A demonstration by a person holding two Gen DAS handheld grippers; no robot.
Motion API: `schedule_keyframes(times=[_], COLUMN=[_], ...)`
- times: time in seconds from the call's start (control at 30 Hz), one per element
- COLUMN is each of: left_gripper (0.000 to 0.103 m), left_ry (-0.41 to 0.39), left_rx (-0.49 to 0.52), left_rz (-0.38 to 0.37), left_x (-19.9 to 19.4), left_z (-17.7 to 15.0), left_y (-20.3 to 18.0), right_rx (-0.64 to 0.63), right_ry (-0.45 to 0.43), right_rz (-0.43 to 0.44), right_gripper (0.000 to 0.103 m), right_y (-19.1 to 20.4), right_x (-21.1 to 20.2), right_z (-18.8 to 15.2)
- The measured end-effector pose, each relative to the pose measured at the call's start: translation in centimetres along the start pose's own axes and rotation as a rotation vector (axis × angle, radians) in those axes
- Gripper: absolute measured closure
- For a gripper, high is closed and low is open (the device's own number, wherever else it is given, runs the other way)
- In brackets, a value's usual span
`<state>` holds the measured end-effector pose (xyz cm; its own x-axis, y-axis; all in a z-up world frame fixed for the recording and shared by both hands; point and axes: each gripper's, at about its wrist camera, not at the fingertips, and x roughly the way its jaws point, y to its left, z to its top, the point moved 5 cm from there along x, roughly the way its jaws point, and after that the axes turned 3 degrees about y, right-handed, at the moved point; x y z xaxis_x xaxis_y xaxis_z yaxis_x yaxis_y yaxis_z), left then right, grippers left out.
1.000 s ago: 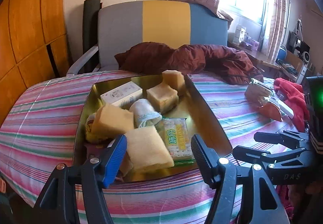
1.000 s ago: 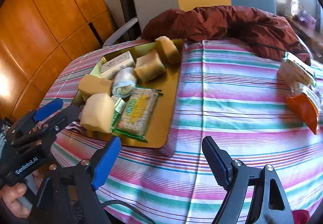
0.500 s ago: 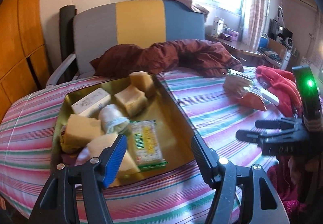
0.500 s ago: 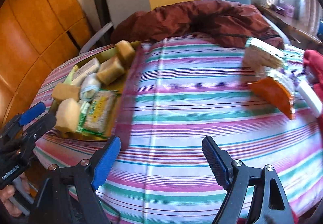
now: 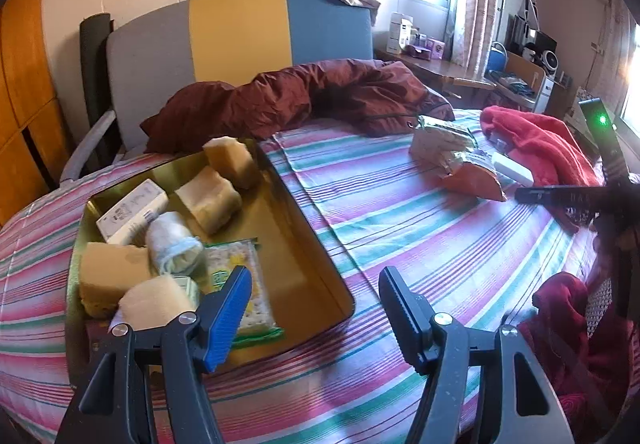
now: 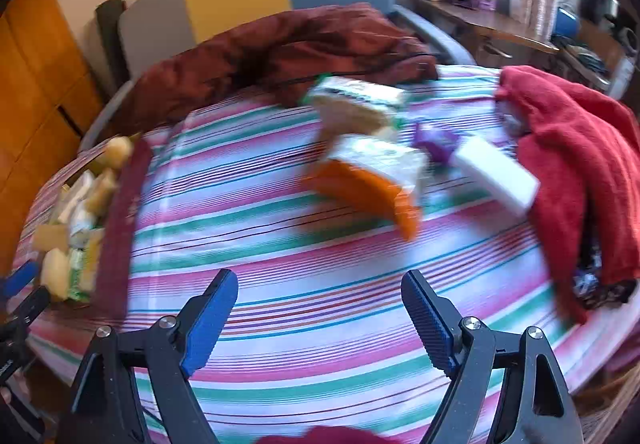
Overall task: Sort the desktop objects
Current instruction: 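Move both open tools back from the tray toward the pile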
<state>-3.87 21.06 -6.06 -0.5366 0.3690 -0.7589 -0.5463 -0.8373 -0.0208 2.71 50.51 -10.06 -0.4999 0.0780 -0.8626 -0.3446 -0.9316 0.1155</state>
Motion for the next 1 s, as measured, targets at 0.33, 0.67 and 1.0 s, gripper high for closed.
schedule_keyframes(times=[0.33,0.67,1.0], left_gripper=[0.036,0.036,0.036], left_ry=[0.052,0.091,0.133], left_rx=[0.011,0.031,0.06], left_rz=[-0.05,-0.108,-0.145], left_x=[2.2,4.6,7.5], left_z=[0.8,2.7,4.7], left_y=[-1.8,-4.3,-6.9], right_rx=[0.021,-0.173,-0.268], right_ry=[-0.02,0.081,0.205], right_rz=[-0.139,-0.222,-0.199], right_gripper=[0.019,0.019,0.016], right_y=[-10.3,-13.0,-14.7], right_x=[1.0,6.2,11.5], right_z=[3.2,6.5,8.6])
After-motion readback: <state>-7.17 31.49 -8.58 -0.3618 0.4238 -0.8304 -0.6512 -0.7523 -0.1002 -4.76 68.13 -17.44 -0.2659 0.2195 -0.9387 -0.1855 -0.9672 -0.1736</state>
